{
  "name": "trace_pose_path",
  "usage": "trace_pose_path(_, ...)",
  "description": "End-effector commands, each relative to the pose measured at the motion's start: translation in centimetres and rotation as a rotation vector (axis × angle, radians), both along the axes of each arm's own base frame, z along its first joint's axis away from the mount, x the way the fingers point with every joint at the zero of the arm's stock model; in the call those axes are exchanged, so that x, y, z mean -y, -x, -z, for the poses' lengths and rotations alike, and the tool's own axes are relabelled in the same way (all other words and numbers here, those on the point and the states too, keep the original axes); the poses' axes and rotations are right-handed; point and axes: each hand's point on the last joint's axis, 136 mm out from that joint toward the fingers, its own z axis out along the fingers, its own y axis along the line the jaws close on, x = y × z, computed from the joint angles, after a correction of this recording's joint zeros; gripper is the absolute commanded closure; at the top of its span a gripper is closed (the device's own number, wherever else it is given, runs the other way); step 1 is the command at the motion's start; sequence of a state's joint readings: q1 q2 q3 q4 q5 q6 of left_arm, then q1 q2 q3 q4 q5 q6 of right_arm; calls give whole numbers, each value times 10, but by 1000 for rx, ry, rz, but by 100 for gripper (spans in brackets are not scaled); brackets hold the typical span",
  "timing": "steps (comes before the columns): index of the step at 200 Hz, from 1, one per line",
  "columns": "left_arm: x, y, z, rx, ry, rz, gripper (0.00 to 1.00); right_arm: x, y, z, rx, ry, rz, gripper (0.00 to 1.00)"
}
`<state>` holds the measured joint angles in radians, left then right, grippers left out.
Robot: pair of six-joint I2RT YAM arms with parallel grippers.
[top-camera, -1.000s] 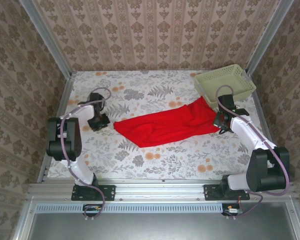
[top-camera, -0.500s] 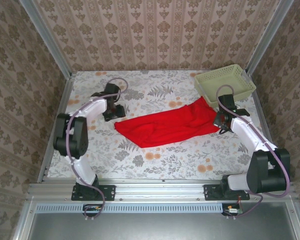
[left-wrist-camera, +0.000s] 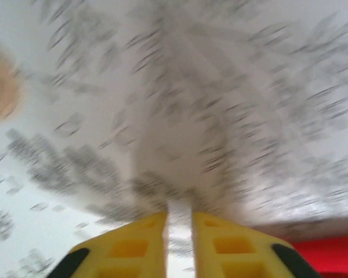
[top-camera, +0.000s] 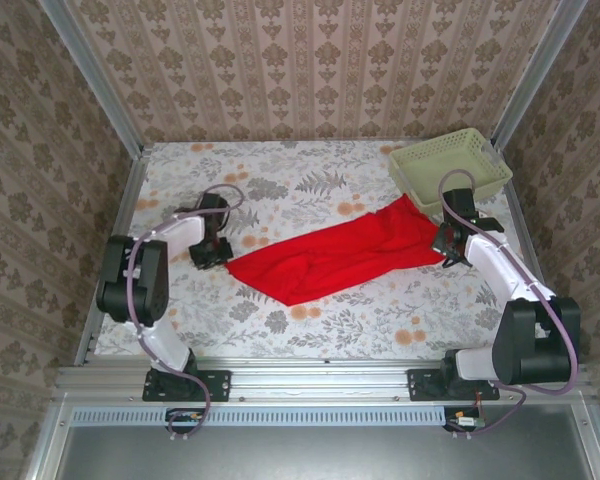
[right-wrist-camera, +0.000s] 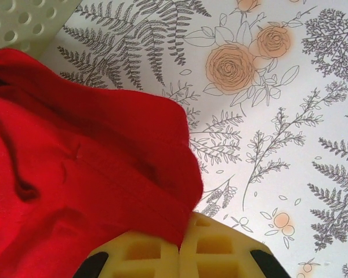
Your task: Fold the inside-out t-shirt
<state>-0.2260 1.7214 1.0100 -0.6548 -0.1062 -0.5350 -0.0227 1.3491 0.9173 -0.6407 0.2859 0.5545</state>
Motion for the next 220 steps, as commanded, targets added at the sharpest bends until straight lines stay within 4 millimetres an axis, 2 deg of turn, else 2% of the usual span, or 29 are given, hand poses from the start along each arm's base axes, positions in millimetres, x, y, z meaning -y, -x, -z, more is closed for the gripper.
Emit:
trace_pose_path(1,-12,12,-1,6,0,-41,86,12,6,-4,-15,42,49,100)
trace_pose_path(24,-11,15,-8,51,27,-43,86,9,3,-6,-5,29,31,100)
trace_pose_path(48,13,7,-21,102,86,19,86,0,-1,-11,19,14,-11,100)
trace_pose_path(73,47,0,-41,161,96,108,64,-8,-2,-15,22,18,-48,100)
trace_pose_path(92,63,-2,-43,178,123,120,53,-9,0,-17,22,29,-54,100)
trace_pose_path(113,64,-1,-28,115,96,113,53,-9,3,-17,18,42,-60,100)
trace_pose_path(129,57,2,-18,74,48,103,60,-8,4,-21,23,52,-63,100)
trace_pose_path(138,49,4,-22,74,-24,102,61,-6,6,-23,24,60,-63,100)
trace_pose_path(150,43,3,-41,117,-126,122,54,-6,6,-25,27,68,-66,100)
trace_pose_path(175,85,2,-94,272,-166,276,45,-8,5,-26,33,68,-74,100)
trace_pose_path(187,120,2,-113,352,-126,399,36,-9,5,-25,34,67,-77,100)
trace_pose_path(205,173,6,-123,390,-45,551,28,-11,5,-24,36,65,-77,100)
trace_pose_path(220,205,10,-120,378,-24,638,22,-11,4,-23,35,65,-78,100)
